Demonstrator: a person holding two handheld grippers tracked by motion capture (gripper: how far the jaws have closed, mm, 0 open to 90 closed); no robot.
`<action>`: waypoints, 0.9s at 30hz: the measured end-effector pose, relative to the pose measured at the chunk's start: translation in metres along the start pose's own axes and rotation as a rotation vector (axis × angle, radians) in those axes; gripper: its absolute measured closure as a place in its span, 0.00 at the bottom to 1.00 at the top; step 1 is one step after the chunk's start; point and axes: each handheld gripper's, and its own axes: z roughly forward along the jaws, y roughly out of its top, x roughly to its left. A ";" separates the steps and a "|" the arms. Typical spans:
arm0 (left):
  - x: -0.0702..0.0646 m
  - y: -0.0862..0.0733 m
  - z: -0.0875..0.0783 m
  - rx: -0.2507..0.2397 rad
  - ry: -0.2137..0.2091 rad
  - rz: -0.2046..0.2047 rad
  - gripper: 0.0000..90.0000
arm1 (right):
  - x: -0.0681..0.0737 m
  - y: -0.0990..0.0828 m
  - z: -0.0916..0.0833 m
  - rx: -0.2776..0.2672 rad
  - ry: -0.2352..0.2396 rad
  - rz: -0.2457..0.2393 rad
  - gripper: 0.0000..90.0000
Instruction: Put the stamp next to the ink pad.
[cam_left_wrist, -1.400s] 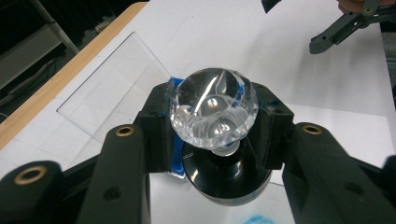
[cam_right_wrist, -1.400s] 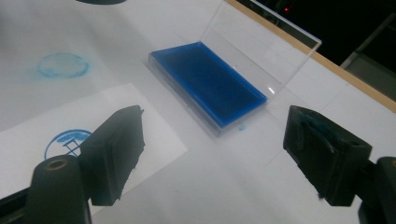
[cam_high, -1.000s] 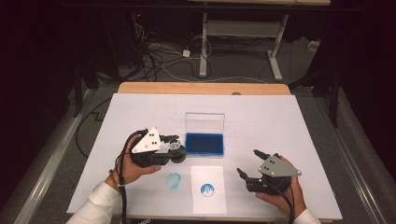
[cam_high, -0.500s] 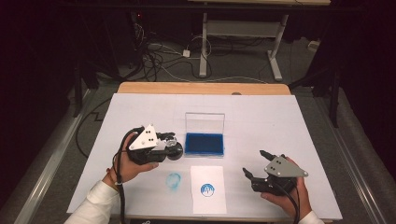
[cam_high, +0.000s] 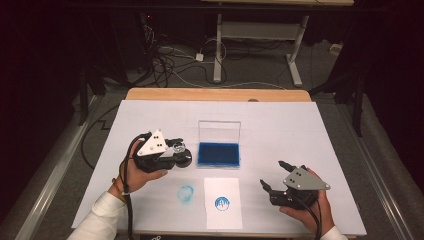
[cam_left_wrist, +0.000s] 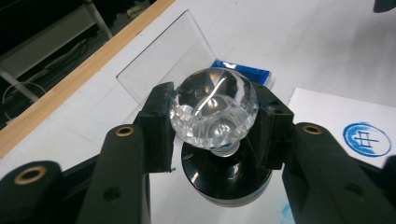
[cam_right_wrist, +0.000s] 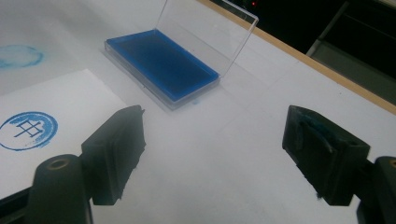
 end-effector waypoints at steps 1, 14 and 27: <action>0.001 0.000 0.000 -0.002 -0.001 -0.004 0.61 | 0.000 0.000 0.000 0.002 0.001 -0.001 0.23; 0.019 -0.009 0.017 0.045 0.023 -0.054 0.61 | 0.003 -0.003 -0.001 0.017 0.005 -0.005 0.23; 0.021 -0.011 0.042 0.098 0.050 -0.053 0.61 | 0.004 -0.005 -0.001 0.028 0.013 -0.004 0.24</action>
